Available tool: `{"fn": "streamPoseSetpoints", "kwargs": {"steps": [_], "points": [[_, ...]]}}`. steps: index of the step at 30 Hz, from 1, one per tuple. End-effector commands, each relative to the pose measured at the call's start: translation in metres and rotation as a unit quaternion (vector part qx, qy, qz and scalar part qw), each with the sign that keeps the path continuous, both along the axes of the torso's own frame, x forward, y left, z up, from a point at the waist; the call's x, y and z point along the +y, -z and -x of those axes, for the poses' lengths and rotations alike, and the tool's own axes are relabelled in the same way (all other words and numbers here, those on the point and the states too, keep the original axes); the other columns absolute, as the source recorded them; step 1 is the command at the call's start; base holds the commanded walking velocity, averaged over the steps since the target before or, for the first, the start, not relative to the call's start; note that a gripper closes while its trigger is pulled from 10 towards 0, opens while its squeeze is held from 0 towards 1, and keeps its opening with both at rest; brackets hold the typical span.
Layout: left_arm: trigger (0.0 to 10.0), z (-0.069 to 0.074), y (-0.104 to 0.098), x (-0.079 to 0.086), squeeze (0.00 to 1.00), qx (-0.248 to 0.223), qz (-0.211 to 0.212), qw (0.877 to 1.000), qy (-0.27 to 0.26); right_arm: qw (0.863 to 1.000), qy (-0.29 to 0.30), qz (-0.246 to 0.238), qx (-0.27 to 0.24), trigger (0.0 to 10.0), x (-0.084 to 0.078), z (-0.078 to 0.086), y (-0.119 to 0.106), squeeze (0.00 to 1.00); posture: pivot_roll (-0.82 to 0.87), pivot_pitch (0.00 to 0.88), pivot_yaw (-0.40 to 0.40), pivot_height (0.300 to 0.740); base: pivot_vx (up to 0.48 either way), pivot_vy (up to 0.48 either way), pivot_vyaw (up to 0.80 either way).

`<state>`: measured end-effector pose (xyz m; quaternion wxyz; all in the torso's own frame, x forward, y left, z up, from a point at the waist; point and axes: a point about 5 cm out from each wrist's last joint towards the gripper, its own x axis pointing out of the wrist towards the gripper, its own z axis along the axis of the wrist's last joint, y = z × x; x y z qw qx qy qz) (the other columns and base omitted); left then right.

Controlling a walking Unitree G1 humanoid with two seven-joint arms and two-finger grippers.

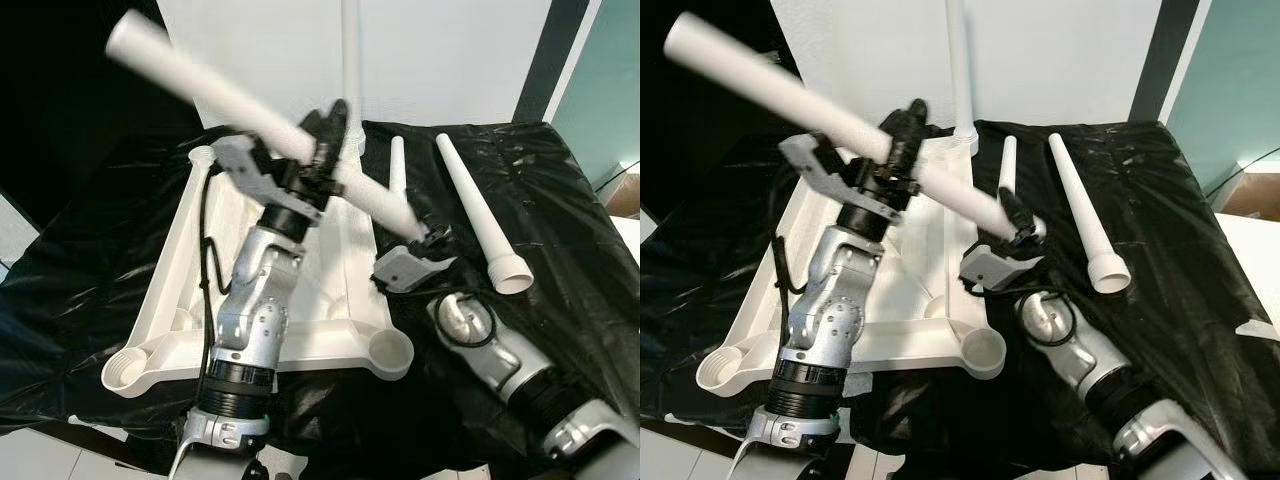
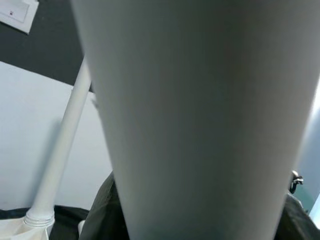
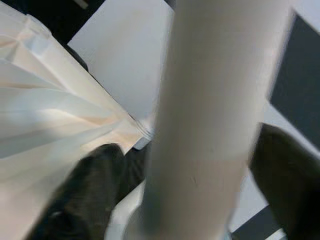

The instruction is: Building children table

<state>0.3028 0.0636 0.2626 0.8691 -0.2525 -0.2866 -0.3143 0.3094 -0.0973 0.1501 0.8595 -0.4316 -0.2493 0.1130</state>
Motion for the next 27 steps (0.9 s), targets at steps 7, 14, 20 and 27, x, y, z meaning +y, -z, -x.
{"fn": "streamPoseSetpoints", "kwargs": {"steps": [7,14,20,27], "points": [[0.0,0.008,-0.008,-0.006,0.0,-0.072,-0.055,0.996,0.017,0.991,-0.091,-0.036,0.09,10.0,0.017,0.0,-0.029,0.0,-0.01,0.0,0.089,0.74,0.0,0.0,0.0],[0.0,0.013,-0.01,-0.009,0.0,-0.092,-0.071,0.993,0.037,0.983,-0.111,-0.051,0.135,10.0,0.017,-0.012,-0.047,0.0,-0.01,0.0,0.086,0.74,0.0,0.0,0.0],[0.0,0.016,-0.013,-0.012,0.0,-0.099,-0.07,0.992,0.041,0.974,-0.127,-0.031,0.184,1.8,0.017,-0.017,-0.035,0.0,-0.01,0.0,0.083,0.74,0.0,0.0,0.0],[0.0,0.016,-0.015,-0.008,1.0,-0.096,-0.06,0.993,0.035,0.966,-0.139,-0.042,0.214,0.0,0.022,-0.011,-0.027,0.0,0.01,0.0,0.076,0.74,0.0,0.0,0.0]]}}
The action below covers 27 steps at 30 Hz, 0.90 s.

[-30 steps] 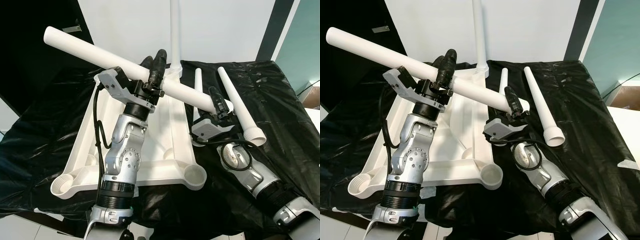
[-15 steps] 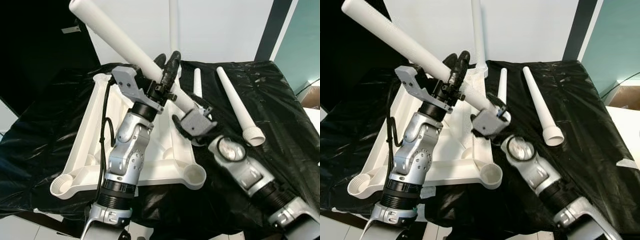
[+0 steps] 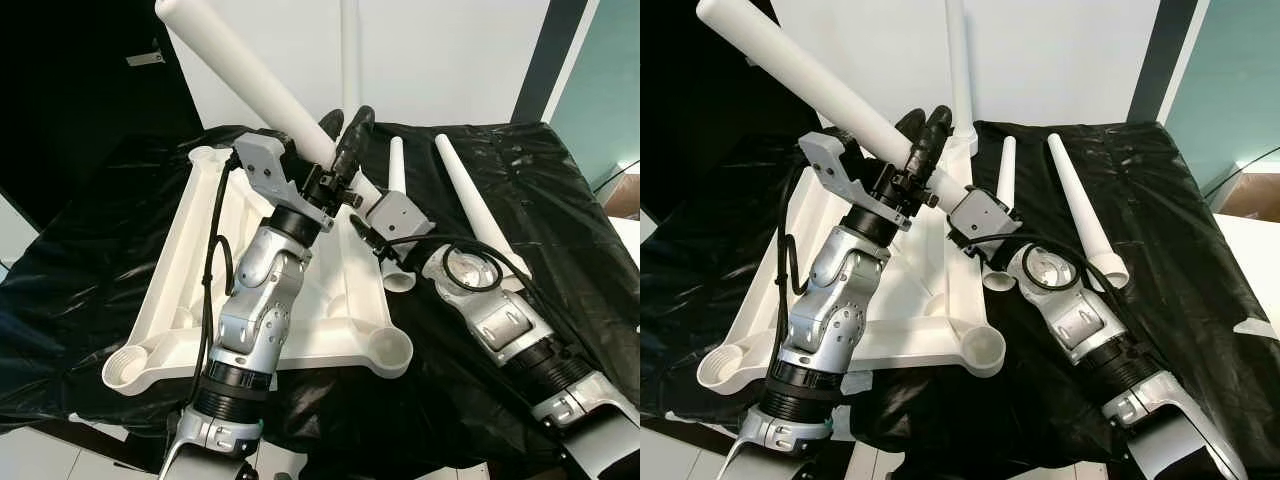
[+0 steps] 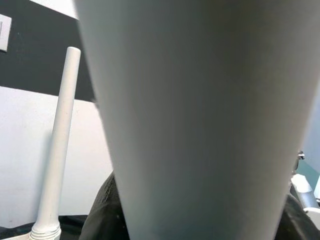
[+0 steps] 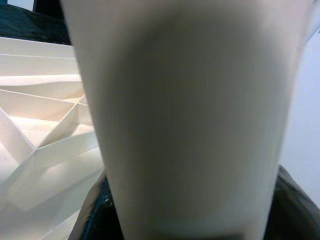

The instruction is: Building children table

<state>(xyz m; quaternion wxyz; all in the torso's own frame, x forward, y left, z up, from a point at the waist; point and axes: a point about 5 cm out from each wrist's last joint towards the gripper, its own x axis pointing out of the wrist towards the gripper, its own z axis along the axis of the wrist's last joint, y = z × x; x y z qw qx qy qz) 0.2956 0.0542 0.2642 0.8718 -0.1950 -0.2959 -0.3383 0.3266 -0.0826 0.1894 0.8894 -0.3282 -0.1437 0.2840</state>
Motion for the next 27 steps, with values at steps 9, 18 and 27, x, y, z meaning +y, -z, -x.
{"fn": "streamPoseSetpoints", "kwargs": {"steps": [9,18,27], "points": [[10.0,-0.005,-0.014,0.007,1.0,-0.005,0.032,0.999,-0.005,0.996,0.08,-0.003,-0.048,0.0,-0.002,-0.004,0.008,0.0,0.0,0.0,0.083,0.74,0.0,0.0,0.0],[10.0,-0.02,-0.021,0.029,1.0,0.062,0.146,0.987,-0.03,0.969,0.16,-0.032,-0.188,0.0,-0.012,0.006,0.007,0.0,0.0,0.0,0.088,0.74,0.0,0.0,0.0],[4.5,-0.024,-0.02,0.038,1.0,0.082,0.178,0.98,-0.036,0.942,0.177,0.014,-0.286,0.0,-0.013,0.017,0.025,0.0,0.01,0.0,0.091,0.74,0.0,0.0,0.0]]}}
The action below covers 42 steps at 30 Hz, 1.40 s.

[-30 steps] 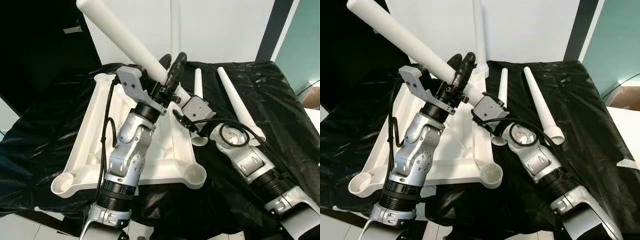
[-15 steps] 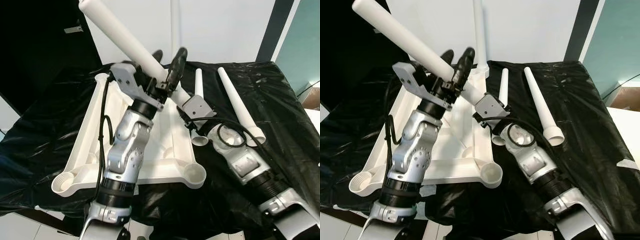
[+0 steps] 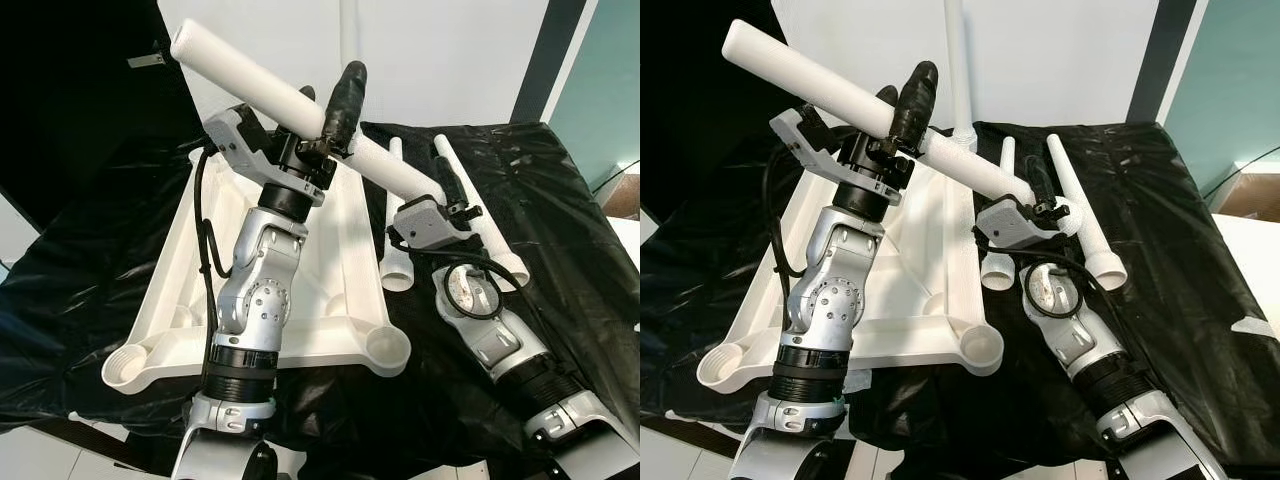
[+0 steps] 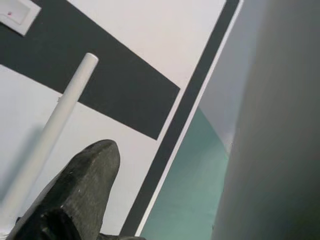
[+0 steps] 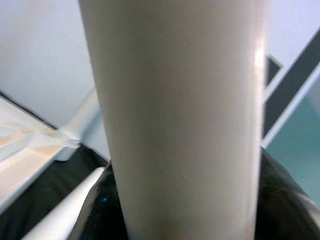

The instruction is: Building children table

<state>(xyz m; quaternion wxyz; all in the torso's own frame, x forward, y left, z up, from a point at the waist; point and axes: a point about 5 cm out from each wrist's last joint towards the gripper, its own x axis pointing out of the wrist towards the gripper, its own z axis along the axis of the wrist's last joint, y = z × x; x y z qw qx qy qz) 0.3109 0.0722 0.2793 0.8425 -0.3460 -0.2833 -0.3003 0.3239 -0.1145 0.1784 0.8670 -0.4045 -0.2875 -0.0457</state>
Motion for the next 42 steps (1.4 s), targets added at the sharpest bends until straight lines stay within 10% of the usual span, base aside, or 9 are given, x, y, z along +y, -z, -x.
{"fn": "streamPoseSetpoints", "kwargs": {"steps": [1,2,3,6,15,17,21,22,42], "points": [[4.5,-0.009,-0.004,0.021,1.0,0.032,0.029,0.997,-0.057,0.996,-0.064,0.053,-0.018,0.0,0.02,0.015,0.017,0.0,0.01,0.0,0.092,0.74,0.0,0.0,0.0],[4.5,-0.009,-0.004,0.021,1.0,0.032,0.029,0.997,-0.057,0.996,-0.064,0.053,-0.018,0.0,0.02,0.015,0.017,0.0,0.01,0.0,0.092,0.74,0.0,0.0,0.0],[0.0,-0.007,-0.004,0.02,0.47,0.026,0.026,0.998,-0.051,0.996,-0.066,0.051,-0.016,4.5,0.023,0.015,0.019,0.0,0.02,0.0,0.092,0.74,0.0,0.0,0.0],[0.0,-0.005,-0.004,0.018,0.31,0.012,0.018,0.999,-0.04,0.996,-0.072,0.05,-0.006,10.0,0.028,0.013,0.021,0.0,0.01,0.0,0.094,0.74,0.0,0.0,0.0],[0.0,-0.002,-0.003,0.013,0.16,-0.001,0.004,1.0,-0.028,0.997,-0.075,0.036,0.009,10.0,0.028,0.008,0.019,0.0,0.01,0.0,0.093,0.74,0.0,0.0,0.0],[0.0,-0.002,-0.002,0.013,0.15,-0.003,0.003,1.0,-0.025,0.996,-0.086,0.019,0.021,10.0,0.028,0.007,0.015,1.0,0.0,0.0,0.092,0.74,0.0,0.0,0.0],[0.0,-0.001,-0.002,0.012,0.15,-0.006,0.002,1.0,-0.024,0.994,-0.1,0.005,0.039,10.0,0.03,0.005,0.009,1.0,0.0,0.0,0.088,0.74,0.0,0.0,0.0],[0.0,-0.001,-0.002,0.012,0.15,-0.008,0.0,1.0,-0.024,0.993,-0.11,0.001,0.047,10.0,0.031,0.004,0.004,0.0,0.0,0.0,0.083,0.74,0.0,0.0,0.0],[0.0,0.003,0.002,0.001,0.13,-0.032,-0.059,0.998,-0.022,0.921,-0.207,0.078,0.322,10.0,-0.007,-0.027,-0.031,0.0,-0.01,0.0,0.077,0.74,0.0,0.0,0.0]]}}
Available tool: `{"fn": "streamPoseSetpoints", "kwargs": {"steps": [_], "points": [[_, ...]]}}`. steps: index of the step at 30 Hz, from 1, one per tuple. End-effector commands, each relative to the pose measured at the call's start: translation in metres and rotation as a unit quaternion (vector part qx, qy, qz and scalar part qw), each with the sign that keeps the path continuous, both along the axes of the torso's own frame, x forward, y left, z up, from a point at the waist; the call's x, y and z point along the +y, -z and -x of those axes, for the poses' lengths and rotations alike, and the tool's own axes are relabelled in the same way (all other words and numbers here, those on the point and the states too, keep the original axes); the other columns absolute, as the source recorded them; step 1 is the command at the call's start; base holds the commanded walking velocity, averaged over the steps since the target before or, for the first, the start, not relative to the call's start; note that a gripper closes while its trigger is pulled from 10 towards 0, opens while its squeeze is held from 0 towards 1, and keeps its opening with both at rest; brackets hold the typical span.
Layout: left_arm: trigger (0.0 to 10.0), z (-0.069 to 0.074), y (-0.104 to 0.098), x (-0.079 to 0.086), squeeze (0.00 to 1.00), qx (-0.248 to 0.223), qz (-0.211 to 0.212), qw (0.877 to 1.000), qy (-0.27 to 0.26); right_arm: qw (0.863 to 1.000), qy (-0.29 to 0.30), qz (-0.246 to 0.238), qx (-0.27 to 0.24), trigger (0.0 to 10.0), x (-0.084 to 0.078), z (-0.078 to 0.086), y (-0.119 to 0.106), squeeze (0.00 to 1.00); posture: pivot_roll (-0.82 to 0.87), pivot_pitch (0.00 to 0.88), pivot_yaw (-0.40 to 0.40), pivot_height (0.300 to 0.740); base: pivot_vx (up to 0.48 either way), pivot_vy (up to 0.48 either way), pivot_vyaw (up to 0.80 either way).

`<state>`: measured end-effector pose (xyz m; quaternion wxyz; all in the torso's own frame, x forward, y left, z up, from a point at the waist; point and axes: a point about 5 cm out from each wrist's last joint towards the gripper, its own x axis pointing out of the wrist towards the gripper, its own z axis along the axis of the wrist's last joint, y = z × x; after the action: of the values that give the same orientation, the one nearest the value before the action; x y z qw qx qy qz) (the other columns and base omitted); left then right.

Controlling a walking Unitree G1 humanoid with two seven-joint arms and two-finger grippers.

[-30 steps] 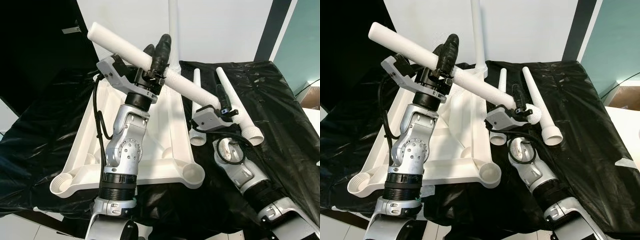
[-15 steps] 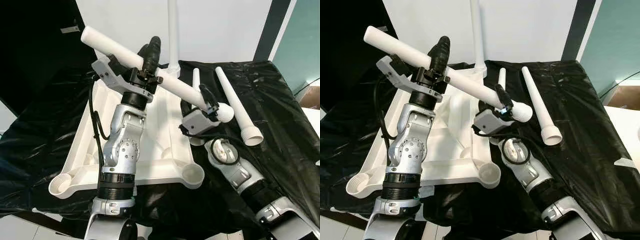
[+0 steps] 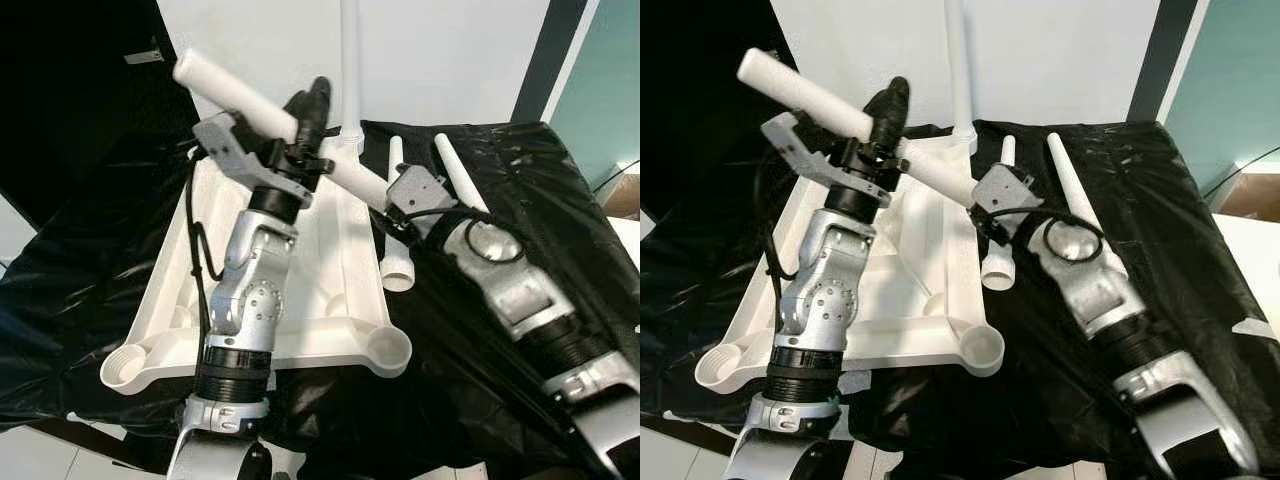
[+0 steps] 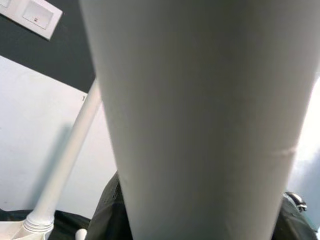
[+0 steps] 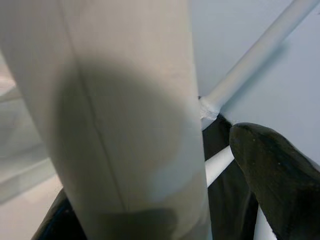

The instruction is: Building children table

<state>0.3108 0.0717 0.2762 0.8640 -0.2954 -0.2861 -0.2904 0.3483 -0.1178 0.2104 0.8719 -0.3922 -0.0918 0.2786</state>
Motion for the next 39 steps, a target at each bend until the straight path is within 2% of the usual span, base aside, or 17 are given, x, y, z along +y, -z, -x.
{"fn": "streamPoseSetpoints", "kwargs": {"steps": [1,2,3,4,5,8,9,10,11,16,17,18,19,22,27,32,39], "points": [[0.0,0.003,-0.002,0.001,0.13,-0.024,-0.014,1.0,0.009,0.999,-0.011,0.015,0.042,8.6,-0.004,-0.003,0.005,0.0,-0.01,0.0,0.074,0.74,0.0,0.0,0.0],[0.0,0.003,-0.002,0.001,0.13,-0.024,-0.014,1.0,0.009,0.999,-0.011,0.015,0.042,8.6,-0.004,-0.003,0.005,0.0,-0.01,0.0,0.074,0.74,0.0,0.0,0.0],[0.0,0.003,-0.002,0.001,0.13,-0.025,-0.014,1.0,0.009,0.998,-0.017,0.017,0.057,3.3,-0.004,-0.003,0.008,0.0,0.0,0.0,0.073,0.74,0.0,0.0,0.0],[0.0,0.003,-0.002,0.001,0.13,-0.025,-0.014,1.0,0.009,0.998,-0.017,0.017,0.057,3.3,-0.004,-0.003,0.008,0.0,0.0,0.0,0.073,0.74,0.0,0.0,0.0],[0.0,0.003,-0.003,0.001,0.13,-0.026,-0.015,1.0,0.008,0.997,-0.025,0.017,0.072,0.0,-0.002,-0.003,0.012,0.0,0.0,0.0,0.072,0.74,0.0,0.0,0.0],[0.0,0.004,-0.003,0.002,0.14,-0.026,-0.015,1.0,0.007,0.996,-0.034,0.012,0.087,0.0,0.002,-0.001,0.014,0.0,0.01,0.0,0.071,0.74,0.0,0.0,0.0],[0.0,0.004,-0.003,0.004,0.66,-0.026,-0.014,1.0,0.004,0.995,-0.042,0.003,0.096,0.0,0.007,0.001,0.015,0.0,0.01,0.0,0.07,0.74,0.0,0.0,0.0],[0.0,0.004,-0.003,0.004,0.66,-0.026,-0.014,1.0,0.004,0.995,-0.042,0.003,0.096,0.0,0.007,0.001,0.015,0.0,0.01,0.0,0.07,0.74,0.0,0.0,0.0],[0.0,0.004,-0.003,0.005,1.0,-0.024,-0.012,1.0,0.002,0.994,-0.047,-0.004,0.1,0.0,0.01,0.002,0.015,0.0,0.01,0.0,0.07,0.74,0.0,0.0,0.0],[0.0,0.003,-0.004,0.008,1.0,-0.021,0.001,1.0,-0.002,0.995,-0.031,-0.031,0.093,0.0,0.013,0.002,0.01,0.0,0.01,0.0,0.073,0.74,0.0,0.0,0.0],[6.4,0.003,-0.005,0.009,1.0,-0.018,0.006,1.0,-0.005,0.996,-0.022,-0.038,0.084,0.0,0.014,0.001,0.008,0.0,0.01,0.0,0.076,0.74,0.0,0.0,0.0],[6.4,0.003,-0.005,0.009,1.0,-0.018,0.006,1.0,-0.005,0.996,-0.022,-0.038,0.084,0.0,0.014,0.001,0.008,0.0,0.01,0.0,0.076,0.74,0.0,0.0,0.0],[10.0,0.002,-0.006,0.01,1.0,-0.015,0.014,1.0,-0.004,0.997,-0.005,-0.047,0.068,0.0,0.015,0.0,0.005,0.0,0.01,0.0,0.076,0.74,0.0,0.0,0.0],[10.0,0.002,-0.011,0.01,1.0,-0.018,0.024,1.0,0.0,0.996,0.058,-0.072,0.003,0.0,0.017,-0.004,-0.002,0.0,0.0,0.0,0.082,0.74,0.0,0.0,0.0],[10.0,0.0,-0.011,0.011,1.0,-0.012,0.02,1.0,-0.014,0.987,0.112,-0.111,-0.03,0.0,0.022,-0.003,0.001,0.0,0.0,0.0,0.085,0.74,0.0,0.0,0.0],[10.0,-0.001,-0.011,0.011,1.0,-0.005,0.017,1.0,-0.02,0.985,0.129,-0.101,-0.057,0.0,0.028,0.001,0.005,0.0,0.0,0.0,0.087,0.74,0.0,0.0,0.0],[10.0,-0.003,-0.01,0.01,1.0,0.005,0.012,1.0,-0.026,0.977,0.149,-0.026,-0.149,0.0,0.037,0.005,0.021,0.0,0.01,0.0,0.088,0.74,0.0,0.0,0.0]]}}
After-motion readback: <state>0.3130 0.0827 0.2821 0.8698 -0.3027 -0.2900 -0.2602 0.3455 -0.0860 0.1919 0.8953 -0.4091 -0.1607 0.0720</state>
